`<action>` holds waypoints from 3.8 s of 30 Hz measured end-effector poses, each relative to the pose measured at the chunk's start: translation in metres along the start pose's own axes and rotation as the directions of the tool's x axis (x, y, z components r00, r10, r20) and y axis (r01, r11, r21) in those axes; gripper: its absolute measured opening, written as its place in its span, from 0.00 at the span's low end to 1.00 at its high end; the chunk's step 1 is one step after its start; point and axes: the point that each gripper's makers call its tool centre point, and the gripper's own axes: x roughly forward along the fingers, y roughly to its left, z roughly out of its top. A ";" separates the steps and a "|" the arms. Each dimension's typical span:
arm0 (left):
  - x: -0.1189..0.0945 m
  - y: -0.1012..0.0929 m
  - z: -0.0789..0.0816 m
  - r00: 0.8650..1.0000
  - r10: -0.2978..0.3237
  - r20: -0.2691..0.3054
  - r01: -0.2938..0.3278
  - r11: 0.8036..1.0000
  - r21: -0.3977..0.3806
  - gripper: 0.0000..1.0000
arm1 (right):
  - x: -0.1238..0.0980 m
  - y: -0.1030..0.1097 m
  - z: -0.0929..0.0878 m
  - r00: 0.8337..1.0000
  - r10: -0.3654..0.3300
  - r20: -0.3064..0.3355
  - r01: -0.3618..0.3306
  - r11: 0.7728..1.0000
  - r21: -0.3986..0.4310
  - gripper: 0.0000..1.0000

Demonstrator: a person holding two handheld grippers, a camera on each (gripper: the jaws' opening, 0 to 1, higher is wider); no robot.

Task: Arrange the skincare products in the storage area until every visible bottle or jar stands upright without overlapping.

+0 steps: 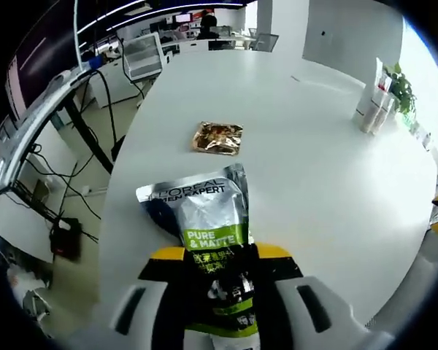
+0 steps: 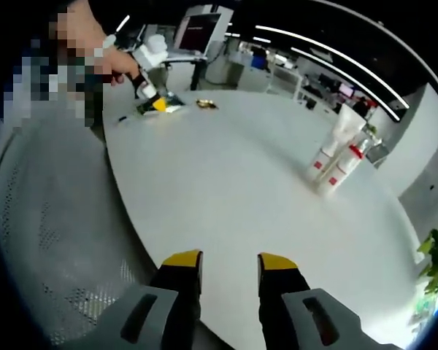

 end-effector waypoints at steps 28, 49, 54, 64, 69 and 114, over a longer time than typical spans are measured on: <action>-0.073 -0.163 0.038 0.868 -0.404 0.288 0.464 0.867 -0.182 0.00 | -0.015 0.023 0.043 0.955 0.191 0.229 -0.247 0.936 0.251 0.27; -0.124 -0.306 0.020 0.706 -0.657 0.267 0.686 0.727 -0.027 0.00 | -0.017 0.042 0.083 0.836 0.303 0.457 -0.547 0.386 0.743 0.07; -0.123 -0.306 0.018 0.686 -0.680 0.259 0.713 0.700 -0.049 0.01 | -0.023 0.042 0.081 0.809 0.318 0.494 -0.584 0.346 0.734 0.00; -0.122 -0.288 0.026 0.686 -0.658 0.310 0.706 0.705 -0.066 0.16 | -0.032 0.027 0.083 0.773 0.331 0.541 -0.631 0.315 0.709 0.00; -0.121 -0.287 0.034 0.640 -0.686 0.346 0.762 0.625 -0.170 0.51 | -0.046 0.024 0.093 0.696 0.375 0.612 -0.713 0.260 0.652 0.00; -0.184 -0.302 0.048 0.191 -0.875 0.445 0.884 -0.043 -0.465 0.01 | -0.091 0.009 0.115 0.482 0.398 0.780 -0.861 0.050 0.506 0.00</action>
